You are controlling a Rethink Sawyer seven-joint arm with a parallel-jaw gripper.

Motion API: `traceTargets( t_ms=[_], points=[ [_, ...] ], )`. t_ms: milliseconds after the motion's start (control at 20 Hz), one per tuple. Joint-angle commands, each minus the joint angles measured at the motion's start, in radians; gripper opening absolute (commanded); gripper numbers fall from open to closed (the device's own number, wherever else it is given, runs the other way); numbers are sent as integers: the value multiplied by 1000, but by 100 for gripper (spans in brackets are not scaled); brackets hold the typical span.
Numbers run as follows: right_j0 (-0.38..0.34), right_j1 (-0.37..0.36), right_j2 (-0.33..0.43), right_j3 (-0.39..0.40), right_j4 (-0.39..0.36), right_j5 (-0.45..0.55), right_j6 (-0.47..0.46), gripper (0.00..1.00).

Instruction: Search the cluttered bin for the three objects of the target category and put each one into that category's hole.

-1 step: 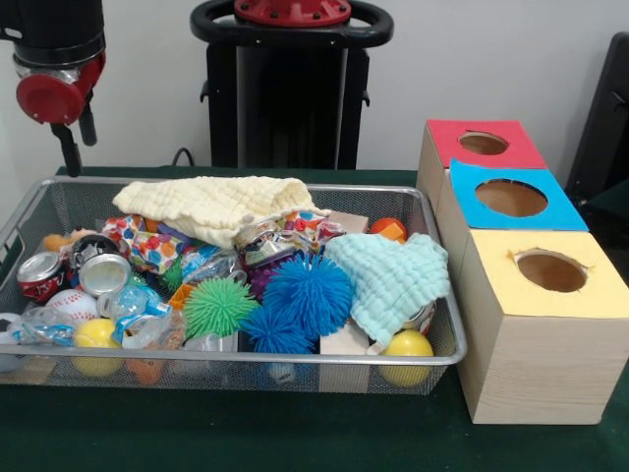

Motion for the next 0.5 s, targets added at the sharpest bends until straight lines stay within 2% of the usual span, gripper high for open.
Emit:
traceTargets(
  t_ms=[50, 100, 250, 500],
  points=[
    [2, 72, 57, 18, -51, -7, -208, 100],
    [-8, 93, 76, 31, -34, -48, -194, 100],
    [7, 141, 82, 27, -45, -111, -148, 100],
    [26, 181, 69, -8, -66, -122, -138, 100]
  ],
)
